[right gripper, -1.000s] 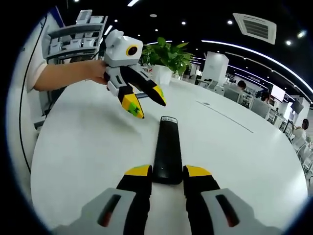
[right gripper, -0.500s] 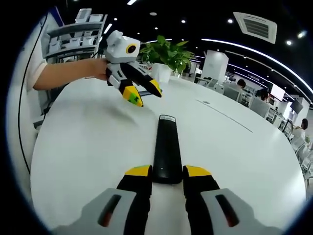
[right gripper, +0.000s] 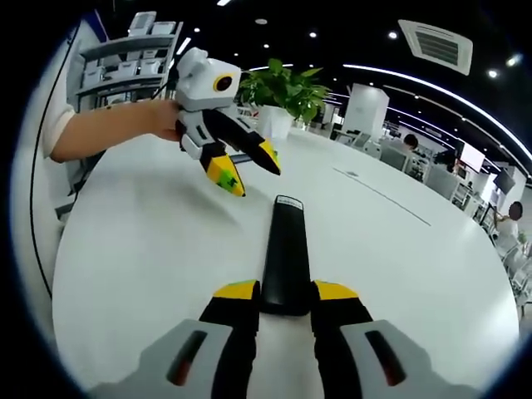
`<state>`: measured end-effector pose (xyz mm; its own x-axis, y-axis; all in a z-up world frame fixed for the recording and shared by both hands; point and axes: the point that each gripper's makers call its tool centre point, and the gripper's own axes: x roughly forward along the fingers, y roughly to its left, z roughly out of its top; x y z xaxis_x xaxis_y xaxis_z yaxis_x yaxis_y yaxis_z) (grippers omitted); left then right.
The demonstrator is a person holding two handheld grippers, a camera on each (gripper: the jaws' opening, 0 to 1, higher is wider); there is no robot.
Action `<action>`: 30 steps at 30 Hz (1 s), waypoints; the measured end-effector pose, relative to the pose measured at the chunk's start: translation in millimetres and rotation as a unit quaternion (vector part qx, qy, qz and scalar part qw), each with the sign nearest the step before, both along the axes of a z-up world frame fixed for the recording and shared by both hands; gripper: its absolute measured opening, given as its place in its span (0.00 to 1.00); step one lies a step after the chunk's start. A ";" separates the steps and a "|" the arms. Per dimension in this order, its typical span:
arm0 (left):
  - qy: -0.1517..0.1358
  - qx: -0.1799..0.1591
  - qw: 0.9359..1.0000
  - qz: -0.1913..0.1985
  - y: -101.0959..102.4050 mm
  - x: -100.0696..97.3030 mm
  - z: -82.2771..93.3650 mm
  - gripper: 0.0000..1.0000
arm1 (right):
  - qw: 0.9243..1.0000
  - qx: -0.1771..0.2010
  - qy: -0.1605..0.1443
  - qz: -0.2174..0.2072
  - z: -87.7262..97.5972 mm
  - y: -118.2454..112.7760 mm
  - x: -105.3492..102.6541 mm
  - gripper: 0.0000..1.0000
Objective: Pflip the remote and laser pointer to the front side, press the buttons, and align them neatly on the table
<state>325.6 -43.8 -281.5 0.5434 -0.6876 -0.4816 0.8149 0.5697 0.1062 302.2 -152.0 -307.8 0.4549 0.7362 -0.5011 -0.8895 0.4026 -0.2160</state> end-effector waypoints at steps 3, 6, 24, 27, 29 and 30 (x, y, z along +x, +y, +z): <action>0.000 0.003 1.000 -0.007 -1.2 -1.5 -1.6 0.43 | 1.000 -0.004 -0.003 -0.001 -0.1 0.4 -0.5 0.27; -0.004 0.008 1.000 -0.007 -1.2 -1.0 -2.4 0.43 | 1.000 -0.014 -0.009 -0.002 0.3 0.0 -1.7 0.27; -0.025 0.060 0.998 -0.022 -0.5 5.2 2.4 0.43 | 0.999 -0.036 0.004 -0.001 0.2 -0.5 -1.4 0.27; -0.029 0.081 0.996 -0.040 -0.7 4.5 1.4 0.43 | 0.999 -0.035 0.004 -0.002 -0.2 -1.3 -1.7 0.27; -0.031 0.091 0.994 -0.051 -2.6 4.2 0.7 0.43 | 0.999 -0.035 0.003 -0.003 -0.1 -1.8 -2.2 0.27; -0.030 0.091 0.994 -0.052 -4.1 3.6 0.5 0.43 | 0.999 -0.035 0.003 -0.003 -0.1 -1.9 -2.2 0.27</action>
